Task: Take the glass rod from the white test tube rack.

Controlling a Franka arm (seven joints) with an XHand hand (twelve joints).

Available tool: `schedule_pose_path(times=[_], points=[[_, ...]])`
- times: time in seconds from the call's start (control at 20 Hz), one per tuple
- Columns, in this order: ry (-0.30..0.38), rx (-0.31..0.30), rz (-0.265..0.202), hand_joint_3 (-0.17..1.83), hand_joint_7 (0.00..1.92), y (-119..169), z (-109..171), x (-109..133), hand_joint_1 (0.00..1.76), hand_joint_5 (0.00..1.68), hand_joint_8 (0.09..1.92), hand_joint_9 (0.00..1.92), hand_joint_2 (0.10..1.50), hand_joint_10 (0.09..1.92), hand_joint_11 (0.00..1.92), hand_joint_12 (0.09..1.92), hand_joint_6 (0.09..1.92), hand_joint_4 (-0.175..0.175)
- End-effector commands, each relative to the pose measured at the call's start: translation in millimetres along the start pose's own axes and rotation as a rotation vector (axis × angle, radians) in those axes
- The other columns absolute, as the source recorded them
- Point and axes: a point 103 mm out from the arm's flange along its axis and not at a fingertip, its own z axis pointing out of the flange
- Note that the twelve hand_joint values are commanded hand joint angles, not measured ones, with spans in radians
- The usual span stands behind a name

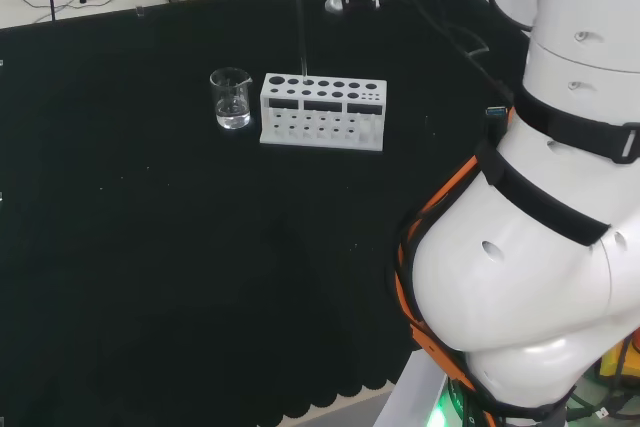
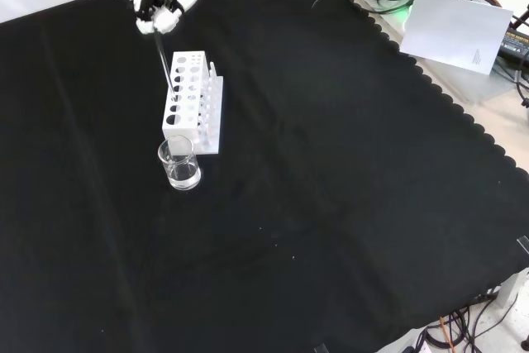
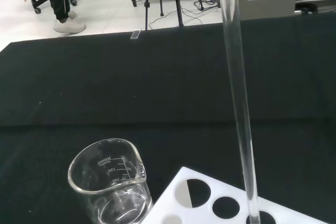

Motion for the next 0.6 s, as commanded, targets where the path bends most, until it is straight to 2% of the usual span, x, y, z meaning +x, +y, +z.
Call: schedule_pose_path(times=[0.05,0.35,0.6], points=[[0.001,0.057,0.048,-0.17,1.14,-18,-22,2,1.3,1.18,1.08,1.71,1.13,0.79,1.19,0.82,0.37,-0.175],[-0.017,0.083,0.061,-0.16,1.13,-33,-27,1,1.3,1.2,1.09,1.73,1.12,0.76,1.2,0.81,0.32,-0.175],[-0.003,0.044,0.062,-0.15,1.13,-36,-37,7,1.3,1.21,1.1,1.73,1.12,0.76,1.2,0.81,0.3,-0.175]])
